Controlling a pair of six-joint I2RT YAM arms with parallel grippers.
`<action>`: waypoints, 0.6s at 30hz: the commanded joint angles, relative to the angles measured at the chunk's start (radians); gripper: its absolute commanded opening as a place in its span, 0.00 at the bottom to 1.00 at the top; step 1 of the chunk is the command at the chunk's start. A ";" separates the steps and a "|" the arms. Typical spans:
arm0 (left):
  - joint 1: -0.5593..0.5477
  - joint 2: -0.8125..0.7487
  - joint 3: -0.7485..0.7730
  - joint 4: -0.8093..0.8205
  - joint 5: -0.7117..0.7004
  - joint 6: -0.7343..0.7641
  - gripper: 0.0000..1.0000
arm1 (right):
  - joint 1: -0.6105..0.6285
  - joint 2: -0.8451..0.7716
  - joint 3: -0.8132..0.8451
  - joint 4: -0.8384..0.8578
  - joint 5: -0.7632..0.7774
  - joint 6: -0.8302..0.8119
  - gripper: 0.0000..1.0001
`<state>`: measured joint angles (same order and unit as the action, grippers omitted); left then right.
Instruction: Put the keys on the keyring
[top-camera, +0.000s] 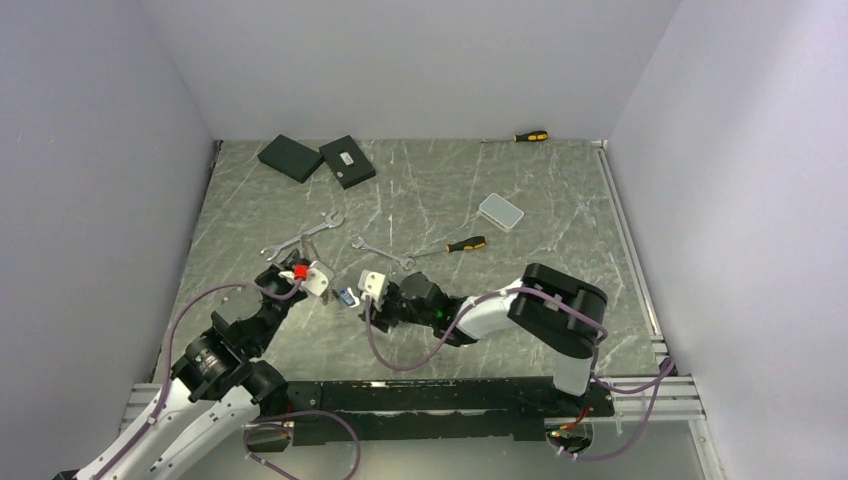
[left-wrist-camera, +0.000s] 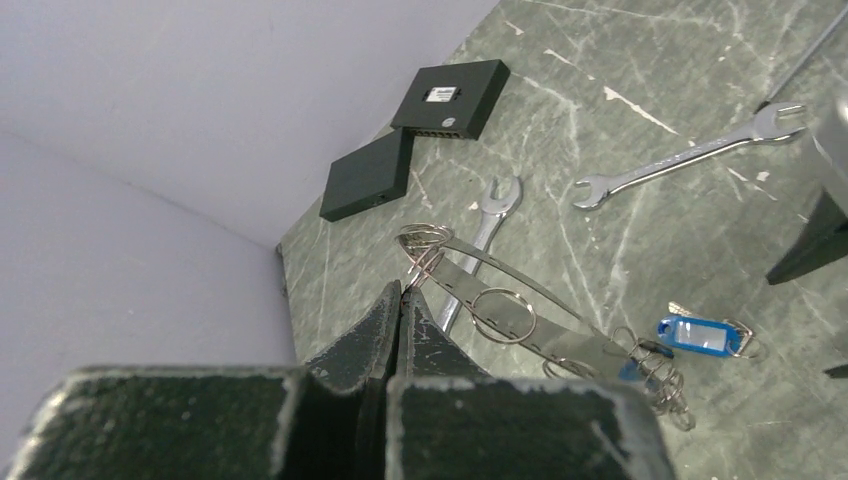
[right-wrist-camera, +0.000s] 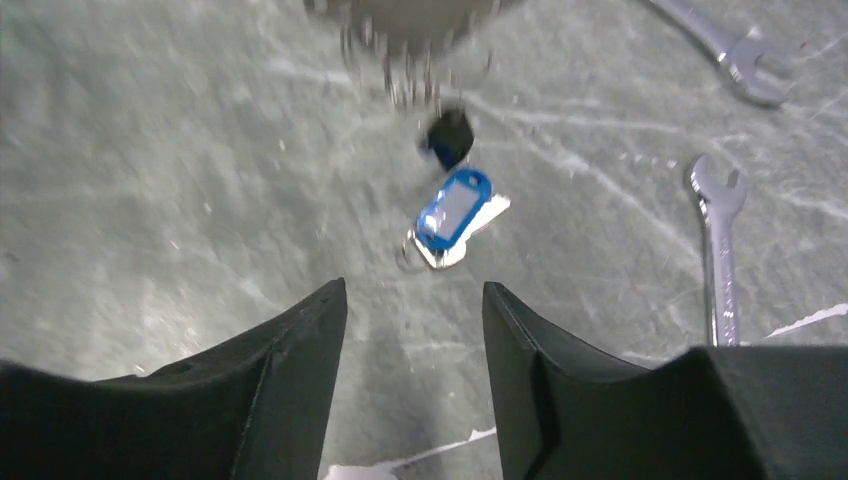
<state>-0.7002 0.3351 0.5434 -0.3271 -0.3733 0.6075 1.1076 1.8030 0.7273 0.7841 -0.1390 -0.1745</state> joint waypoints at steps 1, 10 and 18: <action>0.002 -0.020 0.007 0.072 -0.112 -0.018 0.00 | -0.001 0.064 0.045 -0.043 0.022 -0.187 0.57; 0.008 -0.051 -0.008 0.119 -0.227 0.000 0.00 | 0.058 0.187 0.116 0.045 0.137 -0.173 0.59; 0.008 -0.056 -0.013 0.125 -0.213 0.000 0.00 | 0.078 0.270 0.162 0.046 0.230 -0.132 0.55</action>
<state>-0.6949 0.2913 0.5274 -0.2817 -0.5735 0.6094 1.1847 2.0335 0.8646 0.8360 0.0189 -0.3290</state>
